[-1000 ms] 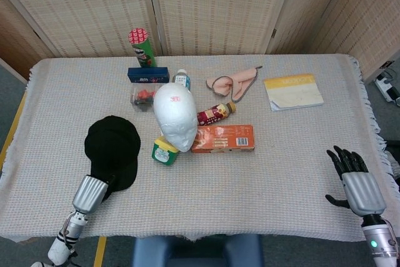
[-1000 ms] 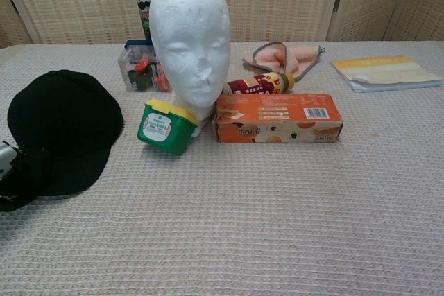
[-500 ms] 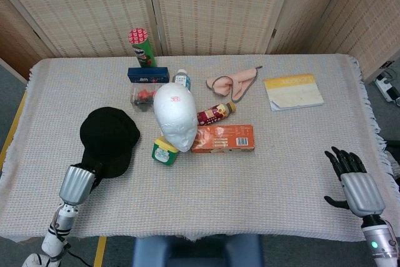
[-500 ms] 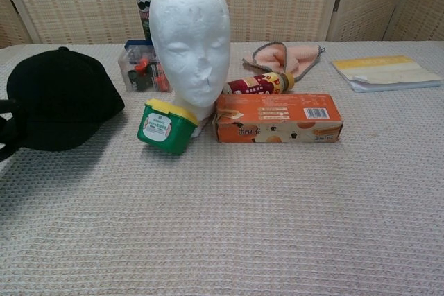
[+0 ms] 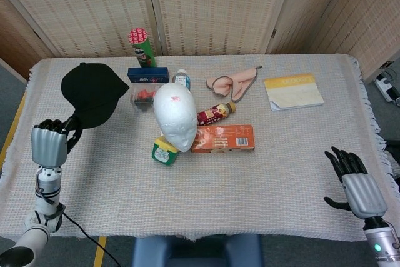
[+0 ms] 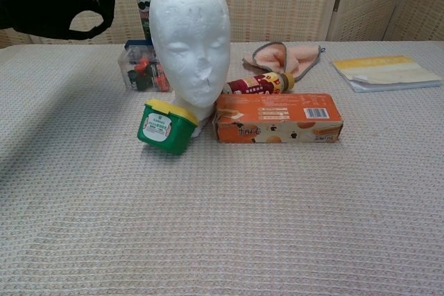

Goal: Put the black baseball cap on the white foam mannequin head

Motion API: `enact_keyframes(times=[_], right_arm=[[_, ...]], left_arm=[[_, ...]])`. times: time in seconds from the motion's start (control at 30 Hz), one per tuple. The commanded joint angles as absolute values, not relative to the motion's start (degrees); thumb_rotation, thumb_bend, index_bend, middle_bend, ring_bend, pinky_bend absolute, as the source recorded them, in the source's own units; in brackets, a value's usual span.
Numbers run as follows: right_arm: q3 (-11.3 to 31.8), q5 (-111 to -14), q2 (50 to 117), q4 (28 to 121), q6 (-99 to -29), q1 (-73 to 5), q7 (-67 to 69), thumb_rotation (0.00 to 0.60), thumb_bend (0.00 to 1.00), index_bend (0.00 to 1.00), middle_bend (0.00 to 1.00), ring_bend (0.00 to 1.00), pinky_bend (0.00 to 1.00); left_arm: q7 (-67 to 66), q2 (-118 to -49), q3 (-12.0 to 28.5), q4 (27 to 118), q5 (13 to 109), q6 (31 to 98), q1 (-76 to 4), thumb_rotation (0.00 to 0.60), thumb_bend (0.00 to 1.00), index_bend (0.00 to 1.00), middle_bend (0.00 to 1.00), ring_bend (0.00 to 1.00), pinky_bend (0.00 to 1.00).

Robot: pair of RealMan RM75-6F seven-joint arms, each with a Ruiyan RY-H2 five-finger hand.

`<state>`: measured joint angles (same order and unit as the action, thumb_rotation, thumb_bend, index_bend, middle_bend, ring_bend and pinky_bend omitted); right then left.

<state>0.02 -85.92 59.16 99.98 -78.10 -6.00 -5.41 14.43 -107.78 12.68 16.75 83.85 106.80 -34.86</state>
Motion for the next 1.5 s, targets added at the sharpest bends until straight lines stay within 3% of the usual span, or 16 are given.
enact_keyframes(times=[0.03,0.47,0.7,0.97,1.13,1.17,1.2,1.23,1.3,1.43,1.5], right_arm=[[0.01,-85.90,59.15,99.99,-78.04,-6.02,-5.42,0.600,0.04,0.00,0.00,0.00,0.00],[0.53,-84.89,58.25,99.70,-77.18,-6.46,-3.23,0.600,0.05,0.00,0.00,0.00,0.00],[0.89,-85.10,57.14,99.66,-78.05,-6.18,-0.59,0.600,0.05,0.00,0.00,0.00,0.00],[0.74,-86.51,56.14,99.95,-79.70,-5.53,1.15,0.600,0.05,0.00,0.00,0.00,0.00],[0.73,-86.64,56.01,99.91,-79.92,-5.39,1.45,0.600,0.05,0.00,0.00,0.00,0.00],[0.70,-86.67,56.03,99.90,-79.88,-5.39,1.43,0.600,0.05,0.00,0.00,0.00,0.00],[0.68,-86.68,56.05,99.89,-79.82,-5.41,1.40,0.600,0.05,0.00,0.00,0.00,0.00],[0.66,-86.64,56.08,99.87,-79.72,-5.43,1.34,0.600,0.05,0.00,0.00,0.00,0.00],[0.68,-86.51,56.18,99.81,-79.60,-5.46,1.16,0.600,0.05,0.00,0.00,0.00,0.00],[0.80,-85.93,56.52,99.68,-79.30,-5.52,0.50,0.600,0.05,0.00,0.00,0.00,0.00],[0.92,-85.40,56.74,99.60,-79.07,-5.56,0.06,0.600,0.05,0.00,0.00,0.00,0.00]], left_arm=[[10.99,-105.19,14.28,20.82,83.79,107.15,-39.66,0.600,0.51,0.69,1.00,0.98,1.00],[-6.21,-102.80,12.94,39.46,90.26,106.49,-49.73,0.600,0.51,0.69,1.00,0.98,1.00],[-11.51,-105.22,8.50,44.57,94.72,106.23,-48.62,0.600,0.51,0.70,1.00,0.97,1.00],[-13.89,-108.26,4.71,44.40,97.49,104.85,-45.80,0.600,0.51,0.71,1.00,0.97,1.00],[-14.73,-109.55,2.61,43.46,99.07,104.92,-43.50,0.600,0.49,0.58,1.00,0.96,1.00],[-15.42,-109.61,2.32,43.52,99.07,104.66,-42.95,0.600,0.45,0.50,1.00,0.95,1.00],[-16.08,-109.51,2.08,43.79,99.05,104.33,-42.44,0.600,0.38,0.36,1.00,0.93,1.00],[-17.01,-109.18,1.85,44.74,98.68,103.66,-41.57,0.600,0.30,0.23,0.98,0.92,1.00],[-17.92,-108.18,1.45,47.43,97.87,102.61,-39.98,0.600,0.21,0.06,0.89,0.88,1.00],[-20.85,-103.40,-0.38,57.13,95.16,99.82,-35.09,0.600,0.13,0.00,0.53,0.67,0.94],[-23.20,-98.72,-2.20,65.56,92.37,97.53,-31.46,0.600,0.12,0.00,0.35,0.45,0.71]])
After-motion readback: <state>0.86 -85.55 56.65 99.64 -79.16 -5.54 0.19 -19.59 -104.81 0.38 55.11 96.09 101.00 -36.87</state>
